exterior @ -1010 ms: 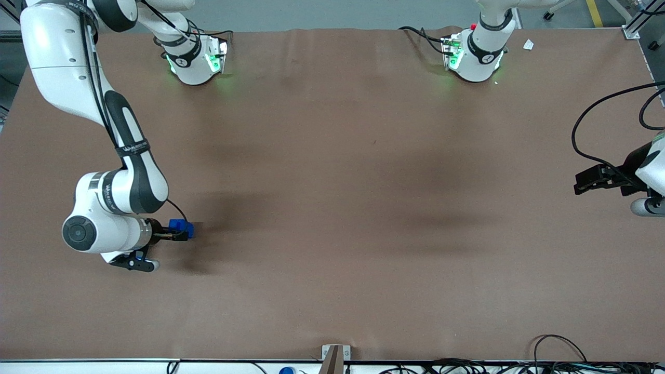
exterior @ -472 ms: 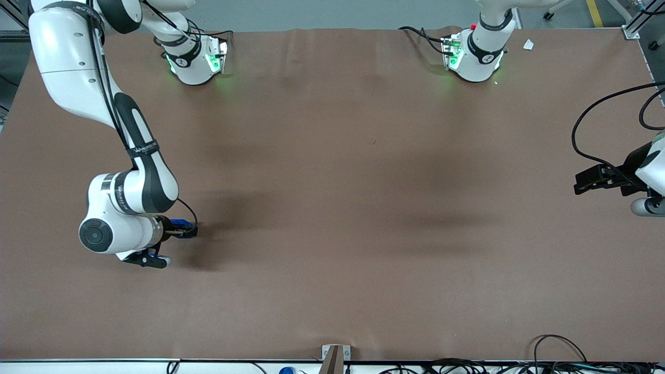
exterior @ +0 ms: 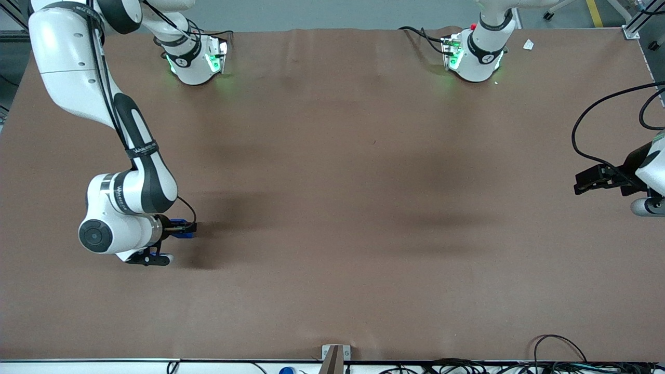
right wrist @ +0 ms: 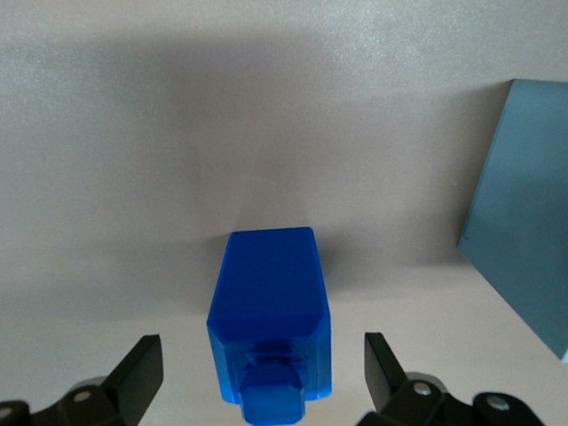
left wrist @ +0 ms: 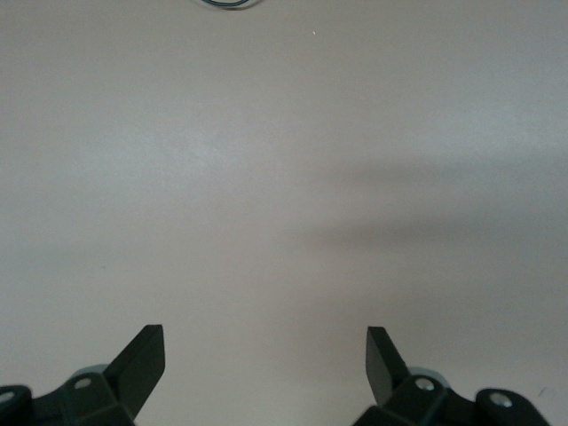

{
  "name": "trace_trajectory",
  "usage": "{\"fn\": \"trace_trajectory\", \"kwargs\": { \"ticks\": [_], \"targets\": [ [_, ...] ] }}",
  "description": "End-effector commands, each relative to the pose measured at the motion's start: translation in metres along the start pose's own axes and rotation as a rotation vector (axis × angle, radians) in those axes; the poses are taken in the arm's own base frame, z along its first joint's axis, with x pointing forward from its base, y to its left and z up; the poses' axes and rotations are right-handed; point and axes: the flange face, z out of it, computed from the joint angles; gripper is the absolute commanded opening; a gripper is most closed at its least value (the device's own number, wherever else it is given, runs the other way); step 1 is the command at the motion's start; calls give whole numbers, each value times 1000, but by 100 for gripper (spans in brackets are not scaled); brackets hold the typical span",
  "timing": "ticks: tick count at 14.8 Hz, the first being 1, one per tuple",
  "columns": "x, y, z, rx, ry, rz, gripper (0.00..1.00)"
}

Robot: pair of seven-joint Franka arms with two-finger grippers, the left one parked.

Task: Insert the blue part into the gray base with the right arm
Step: 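Lift the blue block and carry it toward the gray base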

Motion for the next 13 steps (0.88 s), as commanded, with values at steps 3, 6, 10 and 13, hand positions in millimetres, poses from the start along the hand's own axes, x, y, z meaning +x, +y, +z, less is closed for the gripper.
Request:
{"fn": "trace_trajectory", "kwargs": {
  "ticks": [3, 6, 10, 13],
  "targets": [
    [-2, 3, 1, 2, -10, 0, 81],
    [-5, 4, 3, 0, -30, -11, 77],
    [-5, 5, 3, 0, -35, -14, 60],
    [-5, 5, 3, 0, -35, -14, 27]
  ]
}}
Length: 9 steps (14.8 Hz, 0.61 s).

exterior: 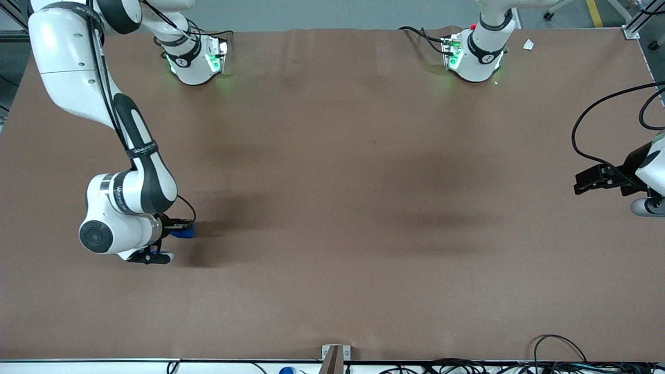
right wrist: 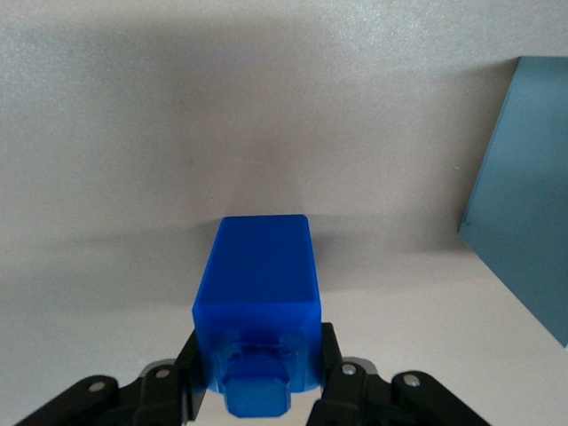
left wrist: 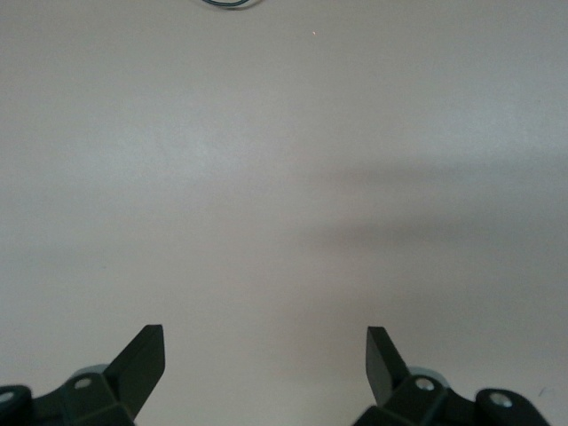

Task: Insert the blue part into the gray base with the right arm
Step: 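Lift the blue block and carry it toward the gray base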

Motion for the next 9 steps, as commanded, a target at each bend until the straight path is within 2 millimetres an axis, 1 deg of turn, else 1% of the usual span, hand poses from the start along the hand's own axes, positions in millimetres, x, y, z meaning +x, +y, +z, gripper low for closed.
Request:
{"fn": "trace_trajectory", "kwargs": {
  "ticks": [1, 2, 4, 6, 7, 8, 9],
  "targets": [
    [-2, 4, 0, 3, -7, -11, 8],
    [-2, 4, 0, 3, -7, -10, 0],
    [1, 11, -6, 19, 5, 14, 0],
    [6, 15, -30, 22, 49, 21, 0],
    [11, 29, -45, 33, 75, 40, 0],
    [15, 53, -63, 57, 94, 76, 0],
    [14, 65, -71, 85, 80, 101, 0]
  ]
}}
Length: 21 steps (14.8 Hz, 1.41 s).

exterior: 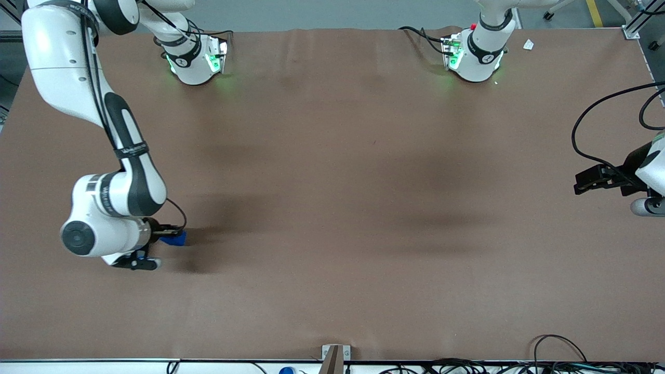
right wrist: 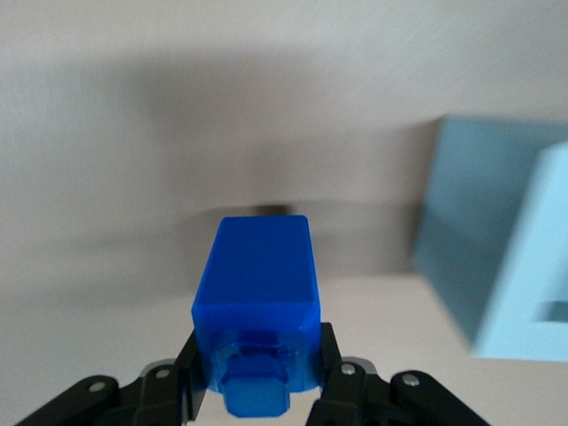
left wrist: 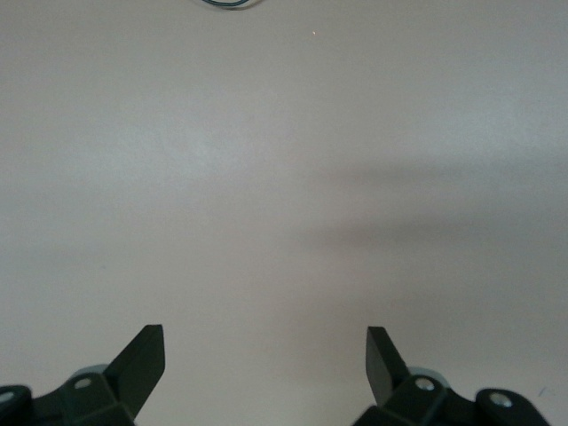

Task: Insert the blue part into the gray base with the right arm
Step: 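Lift the blue block and carry it toward the gray base, then align the blue block over the gray base opening and lower it in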

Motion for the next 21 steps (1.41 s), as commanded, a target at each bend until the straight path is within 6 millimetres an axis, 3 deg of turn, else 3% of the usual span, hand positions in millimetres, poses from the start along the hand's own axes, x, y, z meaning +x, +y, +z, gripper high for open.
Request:
{"fn": "trace_trajectory", "kwargs": {
  "ticks": [1, 3, 6, 8, 11, 14, 17, 21],
  "targets": [
    [2, 36, -37, 89, -20, 66, 0],
    [2, 39, -60, 102, -31, 73, 0],
    [2, 37, -68, 97, -36, 78, 0],
    [5, 44, -85, 87, -31, 80, 0],
    [13, 60, -93, 45, -62, 81, 0],
    [14, 75, -92, 48, -64, 84, 0],
    [19, 98, -72, 43, -109, 107, 0],
    [25, 116, -68, 52, -120, 89, 0]
  ]
}}
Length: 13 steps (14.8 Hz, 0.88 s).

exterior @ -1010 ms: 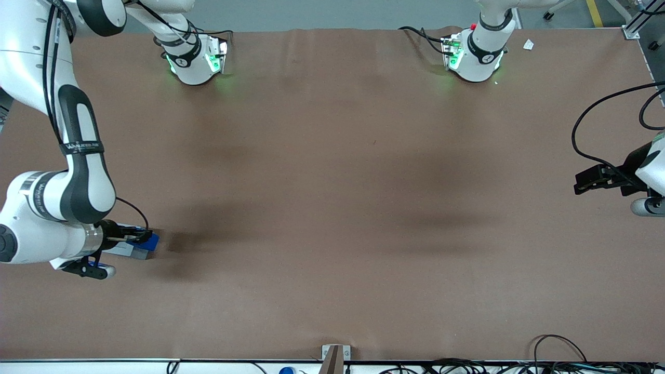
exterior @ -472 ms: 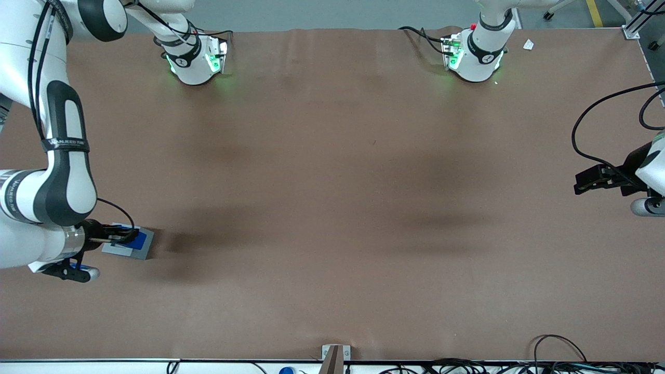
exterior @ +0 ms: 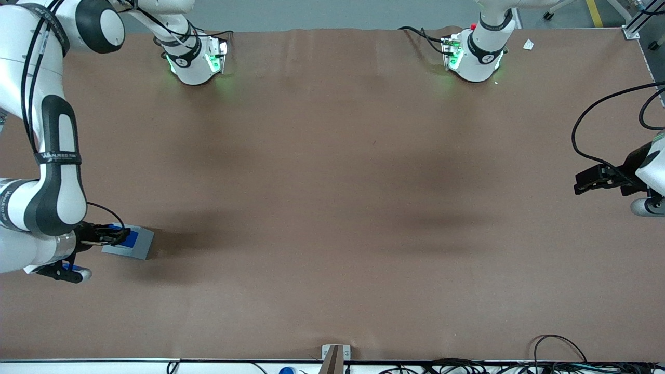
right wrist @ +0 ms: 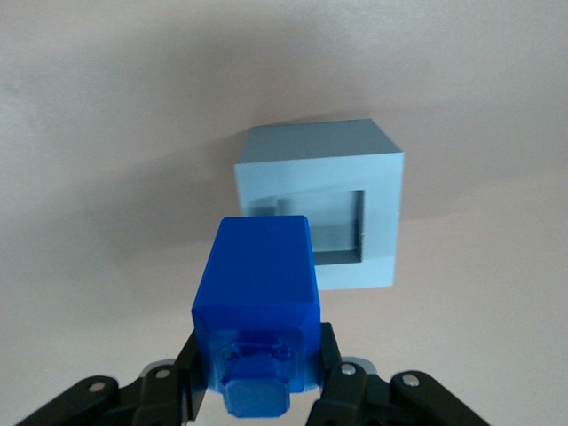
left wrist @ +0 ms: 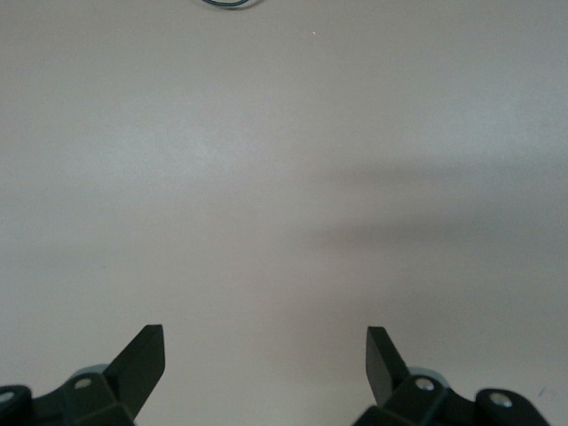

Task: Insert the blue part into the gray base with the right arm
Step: 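Align the blue block over the gray base opening and lower it in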

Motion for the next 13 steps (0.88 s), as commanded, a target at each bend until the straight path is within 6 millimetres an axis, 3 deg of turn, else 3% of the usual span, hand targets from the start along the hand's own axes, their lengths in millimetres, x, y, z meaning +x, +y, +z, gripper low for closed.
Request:
{"fn": "trace_trajectory", "kwargs": {
  "ticks": [1, 13],
  "targets": [
    [6, 14, -6, 1, -1, -22, 0],
    [15, 26, 13, -15, -19, -17, 0]
  ]
}}
